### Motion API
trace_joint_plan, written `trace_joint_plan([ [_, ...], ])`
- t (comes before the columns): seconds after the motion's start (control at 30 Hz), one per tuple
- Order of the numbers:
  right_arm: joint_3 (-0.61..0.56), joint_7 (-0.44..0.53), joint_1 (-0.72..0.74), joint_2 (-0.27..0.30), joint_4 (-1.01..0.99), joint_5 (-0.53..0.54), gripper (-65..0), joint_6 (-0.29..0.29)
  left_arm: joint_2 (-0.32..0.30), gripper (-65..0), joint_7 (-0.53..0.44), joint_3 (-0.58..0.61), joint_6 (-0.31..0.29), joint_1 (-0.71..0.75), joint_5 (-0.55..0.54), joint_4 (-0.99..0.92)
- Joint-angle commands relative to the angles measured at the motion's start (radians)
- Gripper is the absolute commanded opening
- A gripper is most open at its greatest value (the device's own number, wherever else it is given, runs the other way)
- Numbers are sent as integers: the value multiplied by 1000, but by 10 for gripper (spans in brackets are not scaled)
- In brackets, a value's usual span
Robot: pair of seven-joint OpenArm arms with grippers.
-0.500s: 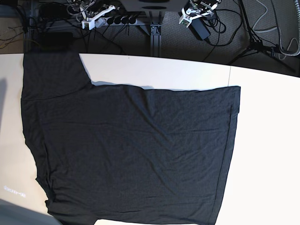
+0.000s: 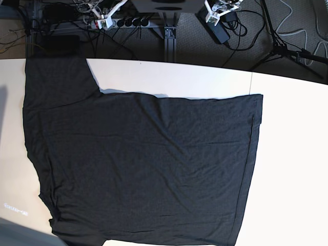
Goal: Fold the T-shirt properly
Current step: 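Move both grippers from rest toward the shirt's corners nearest the arms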
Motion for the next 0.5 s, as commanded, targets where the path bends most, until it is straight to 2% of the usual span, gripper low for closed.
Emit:
trace_joint_plan([
  [0.0,-16,6,-34,21,32,5,-650,-47,-9,-497,-2,-11,-44,24,0,35],
  [0.07,-49,6,-85,40,96,15,-650,-42,-35,-497,8,-43,-98,68,-12,107],
  [0.17,-83,-11,-179,79,219,113,-650,-36,-71,-497,20,-104,-201,156,-83,249],
  [0.27,-86,-53,-277,119,365,247,-650,-34,-96,-497,21,-185,-246,251,-139,416],
  [0.37,-84,-105,-370,158,528,332,-650,-34,-121,-497,29,-257,-302,341,-180,591],
  [0.47,-65,-175,-455,193,701,408,-650,-34,-152,-497,62,-310,-314,422,-252,761],
])
